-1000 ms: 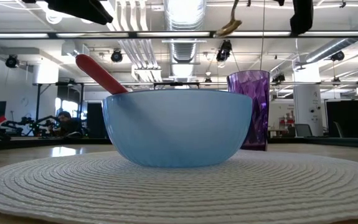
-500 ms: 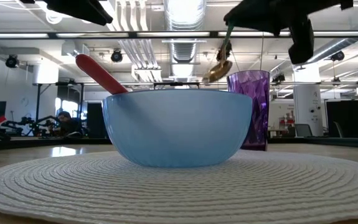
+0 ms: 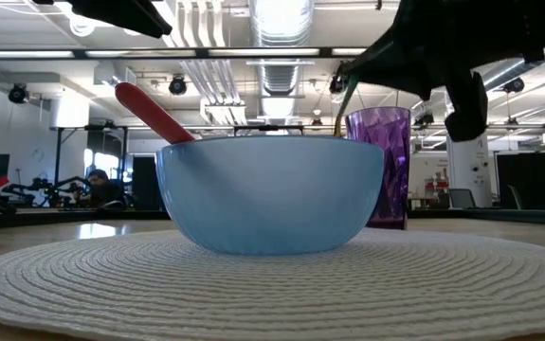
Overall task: Pick & Place Utensil
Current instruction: Put the green spoon in the blue bowl
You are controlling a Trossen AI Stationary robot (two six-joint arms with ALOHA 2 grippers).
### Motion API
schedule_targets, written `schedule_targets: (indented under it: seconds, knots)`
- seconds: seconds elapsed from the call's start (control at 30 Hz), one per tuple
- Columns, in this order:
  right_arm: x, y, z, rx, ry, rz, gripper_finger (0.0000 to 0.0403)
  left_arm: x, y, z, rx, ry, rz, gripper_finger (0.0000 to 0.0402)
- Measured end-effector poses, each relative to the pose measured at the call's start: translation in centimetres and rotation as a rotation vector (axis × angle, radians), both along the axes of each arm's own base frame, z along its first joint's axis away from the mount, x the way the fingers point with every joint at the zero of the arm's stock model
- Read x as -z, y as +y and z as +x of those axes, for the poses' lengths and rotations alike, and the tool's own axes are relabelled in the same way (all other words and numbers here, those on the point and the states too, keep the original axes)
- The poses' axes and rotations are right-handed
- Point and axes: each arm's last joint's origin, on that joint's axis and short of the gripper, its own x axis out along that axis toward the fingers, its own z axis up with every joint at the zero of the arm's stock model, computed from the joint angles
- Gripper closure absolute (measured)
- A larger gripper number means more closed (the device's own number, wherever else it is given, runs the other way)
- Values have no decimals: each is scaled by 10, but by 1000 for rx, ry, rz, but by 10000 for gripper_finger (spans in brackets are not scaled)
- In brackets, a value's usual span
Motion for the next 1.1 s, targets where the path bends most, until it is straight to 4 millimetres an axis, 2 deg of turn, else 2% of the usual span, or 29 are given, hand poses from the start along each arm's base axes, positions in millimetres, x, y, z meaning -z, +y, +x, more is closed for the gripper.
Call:
schedule_targets:
  seconds: [0.33,1.1]
  knots:
    - [26,2,2,11,-69,90,392,0,0,0,1,2,3,246]
    - [36,0,3,13,12,25,392,0,0,0,1,3,5,246]
